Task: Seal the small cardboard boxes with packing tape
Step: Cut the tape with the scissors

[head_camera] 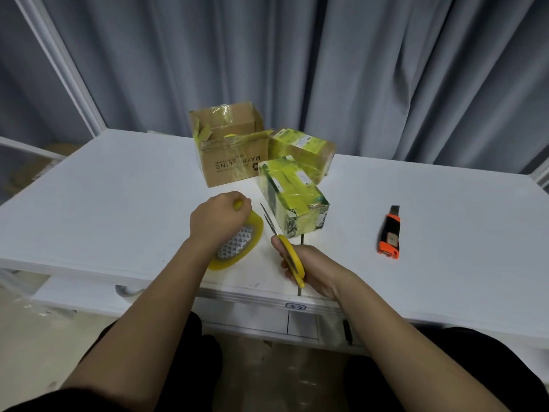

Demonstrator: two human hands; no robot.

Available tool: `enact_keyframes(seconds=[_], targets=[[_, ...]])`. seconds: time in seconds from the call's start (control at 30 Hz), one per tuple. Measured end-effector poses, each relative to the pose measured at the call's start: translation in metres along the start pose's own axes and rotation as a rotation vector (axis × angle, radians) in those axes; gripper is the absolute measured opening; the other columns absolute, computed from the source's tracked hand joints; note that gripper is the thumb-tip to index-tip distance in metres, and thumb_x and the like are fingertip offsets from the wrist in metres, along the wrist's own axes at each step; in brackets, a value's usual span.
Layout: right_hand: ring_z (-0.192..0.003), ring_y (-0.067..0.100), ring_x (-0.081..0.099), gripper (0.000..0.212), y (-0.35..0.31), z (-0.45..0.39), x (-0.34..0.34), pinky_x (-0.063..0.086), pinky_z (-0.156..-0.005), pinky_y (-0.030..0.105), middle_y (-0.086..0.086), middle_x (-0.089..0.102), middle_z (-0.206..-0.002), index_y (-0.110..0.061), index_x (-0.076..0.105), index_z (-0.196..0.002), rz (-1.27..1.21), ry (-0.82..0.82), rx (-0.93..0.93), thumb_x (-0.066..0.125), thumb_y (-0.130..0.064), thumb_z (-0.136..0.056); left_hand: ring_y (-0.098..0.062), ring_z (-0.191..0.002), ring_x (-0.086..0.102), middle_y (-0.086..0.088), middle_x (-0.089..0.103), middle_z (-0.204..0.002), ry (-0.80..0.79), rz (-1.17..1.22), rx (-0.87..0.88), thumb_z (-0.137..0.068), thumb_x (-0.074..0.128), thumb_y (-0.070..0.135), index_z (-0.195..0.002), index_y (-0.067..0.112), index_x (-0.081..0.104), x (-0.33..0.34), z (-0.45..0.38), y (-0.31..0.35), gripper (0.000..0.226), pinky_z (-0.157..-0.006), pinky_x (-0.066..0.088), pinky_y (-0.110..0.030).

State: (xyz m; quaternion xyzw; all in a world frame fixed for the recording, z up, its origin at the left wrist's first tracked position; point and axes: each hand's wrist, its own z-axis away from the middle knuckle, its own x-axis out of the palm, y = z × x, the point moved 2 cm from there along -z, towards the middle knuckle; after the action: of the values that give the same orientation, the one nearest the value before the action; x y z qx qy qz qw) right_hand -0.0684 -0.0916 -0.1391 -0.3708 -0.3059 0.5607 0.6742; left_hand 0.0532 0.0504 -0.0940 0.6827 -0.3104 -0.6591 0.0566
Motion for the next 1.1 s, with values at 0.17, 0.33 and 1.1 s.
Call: enact_keyframes(seconds=[0.17,0.33,1.1], targets=[[-0.053,0.013,0.046,0.044,-0.010,-0.014,0.004,0.040,-0.046,0.019,0.003,0.049,-0.071,-0.014,0.061,-0.088,-0.037,0.014,-0.034,0.067,-0.056,-0.077,-0.027,-0.102,0.059,0.000,0.065,-0.115,-0.005,-0.005,0.009,-0.094,0.039,0.047,-0.115,0.033,0.062,0.000,0.000,0.001,0.034,-0.073,0.040,-0.029],[-0.047,0.012,0.044,0.044,-0.010,-0.020,0.003,0.037,-0.044,0.020,0.002,0.049,-0.062,-0.011,0.060,-0.078,0.001,0.032,-0.076,0.069,-0.054,-0.078,-0.026,-0.100,0.059,0.000,0.065,-0.114,-0.005,-0.019,0.007,-0.094,0.039,0.047,-0.115,0.034,0.063,0.000,-0.002,0.003,0.034,-0.072,0.040,-0.029],[-0.093,0.032,0.061,0.020,-0.021,0.005,-0.021,0.037,-0.064,0.027,0.011,0.059,-0.095,-0.008,0.049,-0.076,1.404,0.404,-0.240,0.055,-0.021,-0.091,-0.026,-0.098,0.058,0.000,0.065,-0.113,-0.007,0.008,-0.026,-0.095,0.039,0.048,-0.115,0.034,0.062,-0.004,0.002,0.002,0.033,-0.069,0.036,-0.028]])
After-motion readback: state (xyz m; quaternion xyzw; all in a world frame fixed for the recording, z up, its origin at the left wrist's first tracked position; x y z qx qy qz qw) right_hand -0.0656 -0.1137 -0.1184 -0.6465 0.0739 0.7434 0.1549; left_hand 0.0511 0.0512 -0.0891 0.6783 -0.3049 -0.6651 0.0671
